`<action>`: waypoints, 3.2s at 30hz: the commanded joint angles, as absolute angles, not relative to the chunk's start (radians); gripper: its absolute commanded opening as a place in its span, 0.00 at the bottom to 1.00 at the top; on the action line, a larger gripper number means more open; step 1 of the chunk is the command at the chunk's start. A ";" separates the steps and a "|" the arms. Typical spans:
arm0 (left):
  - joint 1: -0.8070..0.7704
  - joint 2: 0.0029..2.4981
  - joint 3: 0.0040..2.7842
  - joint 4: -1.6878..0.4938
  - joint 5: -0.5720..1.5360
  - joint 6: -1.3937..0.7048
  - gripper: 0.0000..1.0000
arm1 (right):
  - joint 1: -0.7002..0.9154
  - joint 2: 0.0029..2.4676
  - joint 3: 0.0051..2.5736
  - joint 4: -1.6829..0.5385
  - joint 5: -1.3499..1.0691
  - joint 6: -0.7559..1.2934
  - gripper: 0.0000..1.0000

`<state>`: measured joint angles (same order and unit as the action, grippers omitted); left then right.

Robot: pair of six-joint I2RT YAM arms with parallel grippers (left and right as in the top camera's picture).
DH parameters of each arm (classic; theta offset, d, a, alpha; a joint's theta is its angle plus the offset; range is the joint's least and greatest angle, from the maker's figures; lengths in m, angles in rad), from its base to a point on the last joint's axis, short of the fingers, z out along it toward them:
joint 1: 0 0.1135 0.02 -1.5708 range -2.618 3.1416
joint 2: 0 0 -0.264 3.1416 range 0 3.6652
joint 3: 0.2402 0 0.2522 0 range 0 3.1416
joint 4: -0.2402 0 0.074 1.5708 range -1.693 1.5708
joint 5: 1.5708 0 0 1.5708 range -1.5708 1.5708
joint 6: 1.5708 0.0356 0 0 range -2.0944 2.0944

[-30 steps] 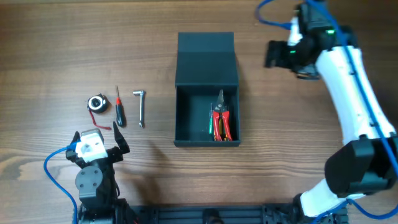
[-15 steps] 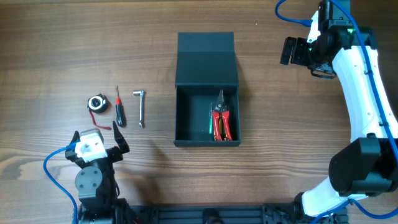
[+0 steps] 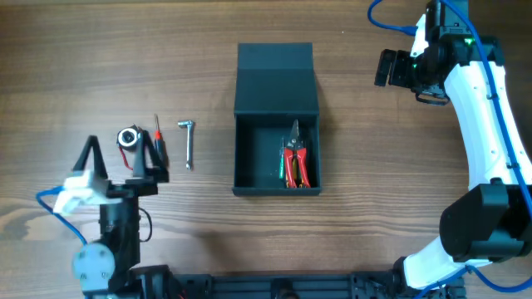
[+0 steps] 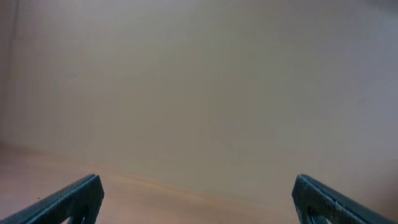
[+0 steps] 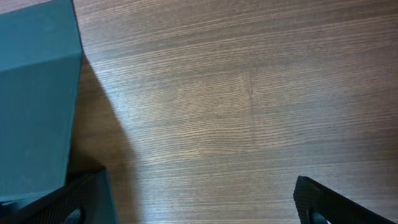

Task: Pack container
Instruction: 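Move the left gripper forward and grasp the silver socket wrench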

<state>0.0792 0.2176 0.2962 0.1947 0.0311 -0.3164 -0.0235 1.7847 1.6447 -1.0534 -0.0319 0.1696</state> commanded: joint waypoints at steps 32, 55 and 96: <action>-0.245 1.603 1.172 -0.727 -0.151 -0.295 0.99 | -0.026 1.796 1.663 -1.047 -0.019 0.157 1.00; -0.089 1.846 1.171 -0.772 0.036 -0.159 1.00 | -0.026 1.796 1.663 -1.047 -0.019 0.157 1.00; -0.089 1.923 1.123 -0.707 0.092 -0.123 0.13 | -0.026 1.796 1.663 -1.047 -0.019 0.157 1.00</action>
<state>-0.0895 1.8908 1.1362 -0.7097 0.0593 -0.1173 -0.0235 1.7851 1.6463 -1.0492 -0.0288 0.1696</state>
